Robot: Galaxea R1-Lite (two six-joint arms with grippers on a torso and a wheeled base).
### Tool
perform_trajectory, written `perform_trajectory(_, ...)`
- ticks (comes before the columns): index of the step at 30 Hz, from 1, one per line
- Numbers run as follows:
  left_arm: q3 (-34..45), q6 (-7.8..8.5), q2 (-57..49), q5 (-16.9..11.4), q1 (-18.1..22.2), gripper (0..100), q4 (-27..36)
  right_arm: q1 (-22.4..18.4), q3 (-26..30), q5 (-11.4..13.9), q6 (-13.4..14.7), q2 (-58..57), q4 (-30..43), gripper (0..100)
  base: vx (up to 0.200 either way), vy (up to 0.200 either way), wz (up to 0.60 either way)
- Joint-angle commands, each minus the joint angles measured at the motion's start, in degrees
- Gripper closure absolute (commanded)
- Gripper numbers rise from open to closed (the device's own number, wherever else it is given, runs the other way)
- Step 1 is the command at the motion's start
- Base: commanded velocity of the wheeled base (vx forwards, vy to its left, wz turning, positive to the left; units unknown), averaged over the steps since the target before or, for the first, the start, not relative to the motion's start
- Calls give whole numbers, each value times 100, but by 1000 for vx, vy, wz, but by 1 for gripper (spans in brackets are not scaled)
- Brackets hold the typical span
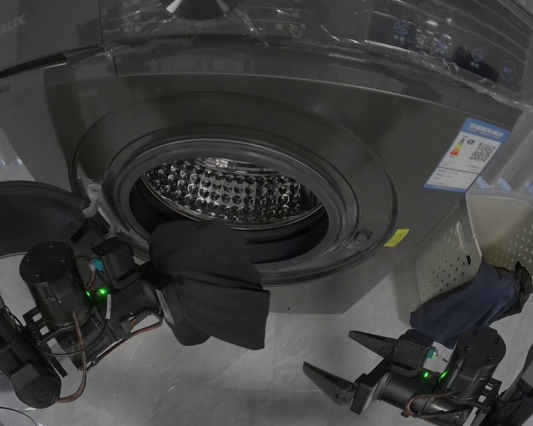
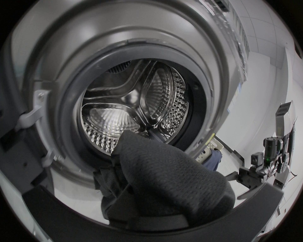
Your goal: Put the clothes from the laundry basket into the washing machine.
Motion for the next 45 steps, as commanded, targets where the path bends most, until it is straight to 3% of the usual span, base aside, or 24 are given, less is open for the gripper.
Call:
perform_trajectory(1,-380,3,305,6,-76,100,8,194,51,-7,-11,-80,-4,0,0,0,0)
perform_trajectory(5,-916,55,929,6,38,100,8,290,42,-16,-11,-80,-4,0,0,0,0)
perform_trajectory(9,-1426,328,1430,6,214,100,8,334,51,-25,-11,-88,-4,0,0,0,0)
perform_trajectory(12,-1918,433,1746,15,196,100,43,343,51,-25,-3,-80,-12,0,0,0,0)
perform_trajectory(20,-3113,398,2599,15,205,100,306,369,51,-34,-3,-71,-12,0,0,0,0)
perform_trajectory(23,-3746,389,2757,32,214,100,799,378,51,-34,15,-45,-12,0,0,0,0)
perform_trajectory(35,-7068,372,3689,735,636,100,2222,396,68,-34,15,-27,-12,0,0,0,0)
perform_trajectory(40,-7209,328,3706,806,715,100,2319,387,77,-34,15,-27,-12,0,0,0,0)
perform_trajectory(42,-7112,205,3654,806,715,100,2354,396,68,-34,15,-27,-12,0,0,0,0)
perform_trajectory(43,-7033,108,3583,806,715,0,2398,396,68,-34,15,-27,-12,0,0,0,0)
perform_trajectory(45,-6963,12,3513,806,697,0,2468,396,77,-34,15,-27,-12,0,0,0,0)
